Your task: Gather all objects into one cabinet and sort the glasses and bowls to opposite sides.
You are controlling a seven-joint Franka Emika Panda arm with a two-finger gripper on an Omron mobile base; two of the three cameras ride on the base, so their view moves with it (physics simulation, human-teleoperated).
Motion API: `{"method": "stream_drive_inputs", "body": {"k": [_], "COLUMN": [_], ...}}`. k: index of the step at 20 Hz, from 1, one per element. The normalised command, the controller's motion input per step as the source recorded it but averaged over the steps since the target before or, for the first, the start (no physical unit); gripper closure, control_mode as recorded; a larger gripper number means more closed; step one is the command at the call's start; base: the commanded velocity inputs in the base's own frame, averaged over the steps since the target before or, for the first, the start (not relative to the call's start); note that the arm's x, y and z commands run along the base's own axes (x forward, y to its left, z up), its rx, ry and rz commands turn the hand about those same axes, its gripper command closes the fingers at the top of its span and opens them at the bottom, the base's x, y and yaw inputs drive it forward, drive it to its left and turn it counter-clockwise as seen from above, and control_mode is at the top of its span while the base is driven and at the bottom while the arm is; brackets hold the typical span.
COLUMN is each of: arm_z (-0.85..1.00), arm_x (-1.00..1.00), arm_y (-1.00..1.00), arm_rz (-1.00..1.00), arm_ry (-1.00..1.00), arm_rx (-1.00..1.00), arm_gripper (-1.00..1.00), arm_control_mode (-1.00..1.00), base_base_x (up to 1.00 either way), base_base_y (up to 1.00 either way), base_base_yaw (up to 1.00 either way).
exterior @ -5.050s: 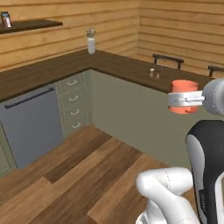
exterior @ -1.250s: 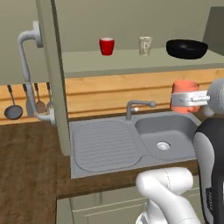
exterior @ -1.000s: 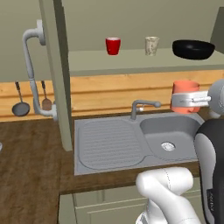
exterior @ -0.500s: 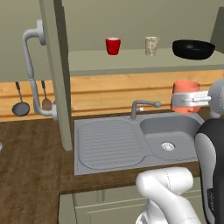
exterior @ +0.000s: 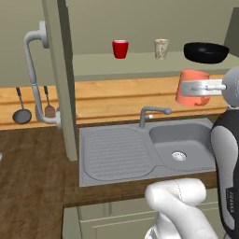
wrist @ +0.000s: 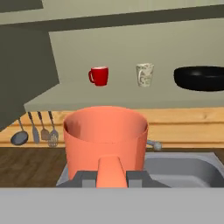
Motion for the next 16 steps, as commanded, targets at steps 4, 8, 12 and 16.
{"method": "stream_drive_inputs", "body": {"k": [4, 8, 12, 16], "arm_z": [0.18, 0.00, 0.00, 0.00], "arm_x": [0.31, 0.55, 0.77, 0.76], "arm_y": [0.44, 0.39, 0.32, 0.30], "arm_rz": [0.11, 0.21, 0.18, 0.10], "arm_ry": [0.00, 0.04, 0.01, 0.00], "arm_rx": [0.00, 0.00, 0.00, 0.00], "arm_gripper": [1.00, 1.00, 1.00, 1.00], "arm_control_mode": [-1.00, -1.00, -1.00, -1.00], "base_base_x": [0.00, 0.00, 0.00, 0.00], "base_base_y": [0.00, 0.00, 0.00, 0.00], "base_base_yaw": [0.00, 0.00, 0.00, 0.00]}}
